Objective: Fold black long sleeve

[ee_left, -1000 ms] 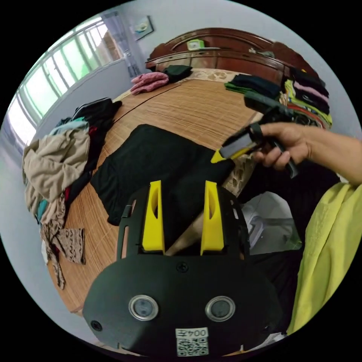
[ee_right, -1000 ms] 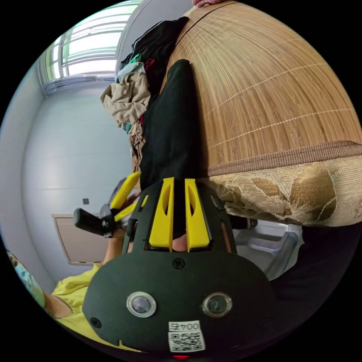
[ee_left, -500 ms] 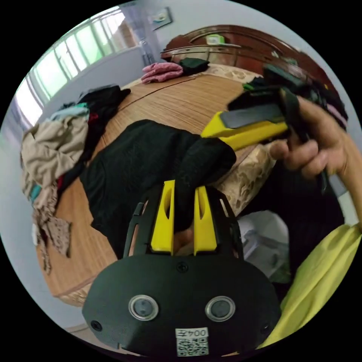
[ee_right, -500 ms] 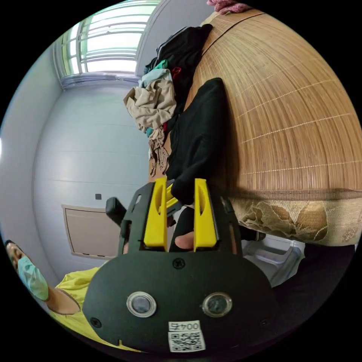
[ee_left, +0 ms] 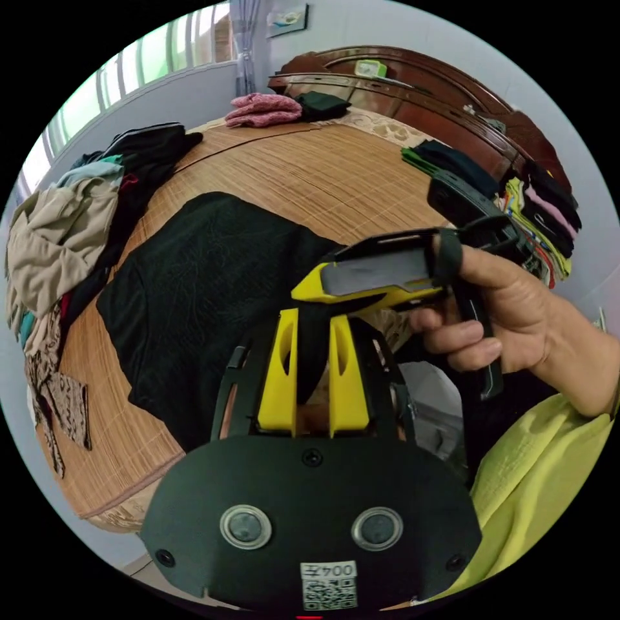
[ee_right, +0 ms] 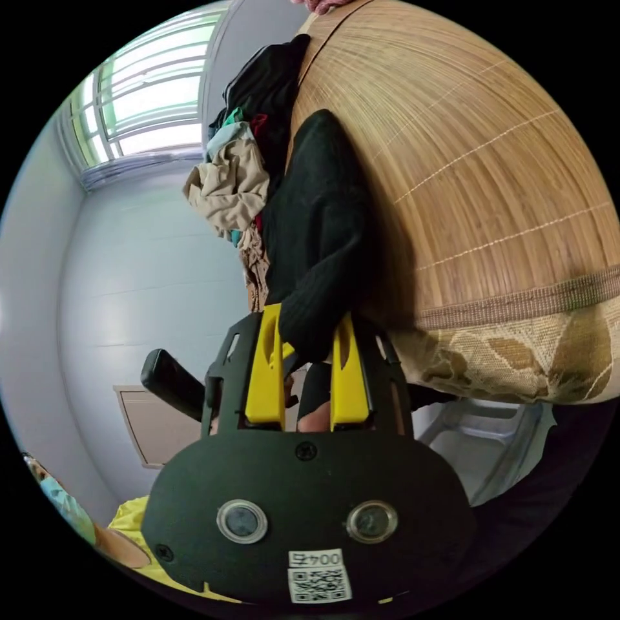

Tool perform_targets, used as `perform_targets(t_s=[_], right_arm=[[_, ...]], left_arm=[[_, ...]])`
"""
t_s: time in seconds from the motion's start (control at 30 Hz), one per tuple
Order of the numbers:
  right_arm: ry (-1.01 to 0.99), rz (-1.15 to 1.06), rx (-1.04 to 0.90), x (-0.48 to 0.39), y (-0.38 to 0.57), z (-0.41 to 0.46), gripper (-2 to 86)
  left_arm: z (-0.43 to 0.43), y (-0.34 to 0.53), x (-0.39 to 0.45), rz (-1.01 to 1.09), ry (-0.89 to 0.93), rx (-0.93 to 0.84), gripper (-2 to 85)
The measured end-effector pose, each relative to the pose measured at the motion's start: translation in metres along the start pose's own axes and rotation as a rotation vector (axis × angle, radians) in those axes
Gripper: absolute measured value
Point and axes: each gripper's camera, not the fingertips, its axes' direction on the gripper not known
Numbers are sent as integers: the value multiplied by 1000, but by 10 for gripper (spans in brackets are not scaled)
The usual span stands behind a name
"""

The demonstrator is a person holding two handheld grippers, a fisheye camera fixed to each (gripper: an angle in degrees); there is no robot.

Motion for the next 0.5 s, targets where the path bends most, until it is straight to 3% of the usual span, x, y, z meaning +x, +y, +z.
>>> perform_targets(t_s=[0.13,0.3,0.37,0.5], right_arm=[[-1,-43,-41,19,-3,-17,67],[-27,-34,-23,56,-2,-61,60],[-26,-38,-19,70,-4,-85,60],[47,-71,-41,97,-18,-152,60]], left_arm=[[-2,-4,-24,32,95,-18,108],[-28,0,-73,-40,502,118,117],[-39,5,-93,-80,584,183,117],[-53,17,-145,-171,497,225,127]])
